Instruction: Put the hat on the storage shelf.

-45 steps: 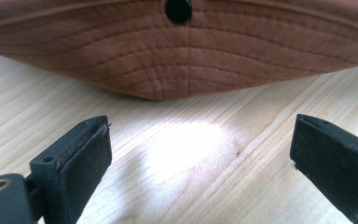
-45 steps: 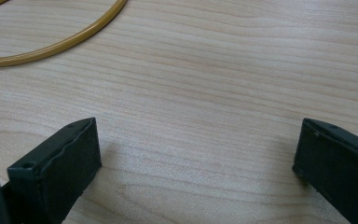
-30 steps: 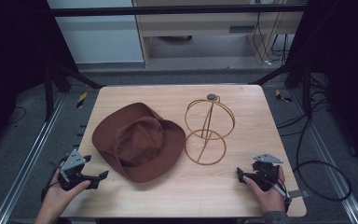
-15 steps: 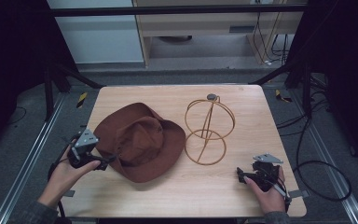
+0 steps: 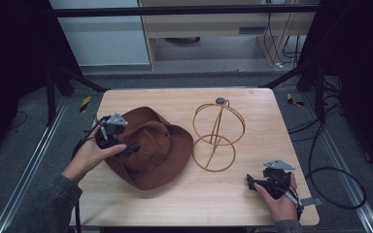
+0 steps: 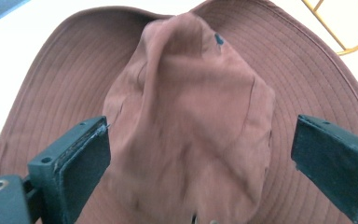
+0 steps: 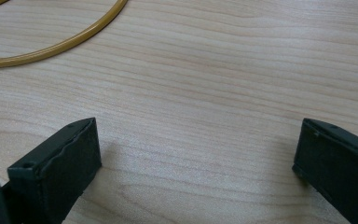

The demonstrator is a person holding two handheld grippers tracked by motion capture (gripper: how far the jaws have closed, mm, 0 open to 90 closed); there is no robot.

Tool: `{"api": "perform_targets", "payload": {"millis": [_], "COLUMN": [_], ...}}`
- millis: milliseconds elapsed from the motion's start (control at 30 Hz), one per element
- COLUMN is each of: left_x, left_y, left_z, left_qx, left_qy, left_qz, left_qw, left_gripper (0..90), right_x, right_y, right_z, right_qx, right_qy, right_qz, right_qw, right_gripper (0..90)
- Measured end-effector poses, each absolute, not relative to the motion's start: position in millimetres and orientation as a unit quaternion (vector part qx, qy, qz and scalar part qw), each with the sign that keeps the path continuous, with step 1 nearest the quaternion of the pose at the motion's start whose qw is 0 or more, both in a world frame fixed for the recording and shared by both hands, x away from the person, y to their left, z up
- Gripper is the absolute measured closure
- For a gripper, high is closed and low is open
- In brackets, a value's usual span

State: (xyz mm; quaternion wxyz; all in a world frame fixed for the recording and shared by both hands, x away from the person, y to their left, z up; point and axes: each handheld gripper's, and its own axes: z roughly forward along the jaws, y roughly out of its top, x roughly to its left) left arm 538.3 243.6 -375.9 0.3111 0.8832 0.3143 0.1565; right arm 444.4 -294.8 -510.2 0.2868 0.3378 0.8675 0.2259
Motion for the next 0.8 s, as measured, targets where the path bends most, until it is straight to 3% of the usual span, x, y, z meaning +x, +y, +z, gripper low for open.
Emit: {"api": "perform_targets", "payload": {"millis": [300, 800], "left_x": [558.0, 579.4], "left_y": [221.6, 229.7], "left_z": [-375.7, -377.9], "left_qx": [0.896, 0.899], "left_qy": [0.309, 0.326], "left_qz": [0.144, 0.145], "left_qw": [0.285, 0.254], "left_gripper": [4.2, 5.4], "right_x": [444.3, 444.3], "right_y": [-294.8, -294.8], "right_z": [-510.2, -510.1], "right_qx": [0.338, 0.338], "right_qy": [0.867, 0.867], "right_qz": [0.226, 0.225], "right_qw": [0.287, 0.287], "right_gripper": [0.6, 0.6]}}
